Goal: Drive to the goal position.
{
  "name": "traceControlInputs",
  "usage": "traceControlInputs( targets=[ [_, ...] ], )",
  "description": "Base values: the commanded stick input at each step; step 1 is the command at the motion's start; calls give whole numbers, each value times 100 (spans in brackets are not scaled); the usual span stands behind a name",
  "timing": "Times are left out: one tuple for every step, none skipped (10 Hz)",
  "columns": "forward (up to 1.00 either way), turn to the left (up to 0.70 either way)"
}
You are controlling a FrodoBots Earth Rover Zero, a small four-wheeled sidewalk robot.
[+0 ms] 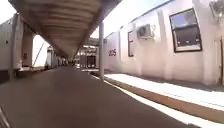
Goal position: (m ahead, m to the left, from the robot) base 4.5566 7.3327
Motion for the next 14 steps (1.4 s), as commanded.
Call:
traceControlInputs(
  targets=[
    [0, 0],
    [0, 70],
    [0, 70],
    [0, 70],
    [0, 70],
    [0, 70],
    [0, 70],
    [0, 70],
    [0, 70],
    [0, 70],
    [0, 70],
    [0, 70],
    [0, 70],
    [0, 70]
  ],
)
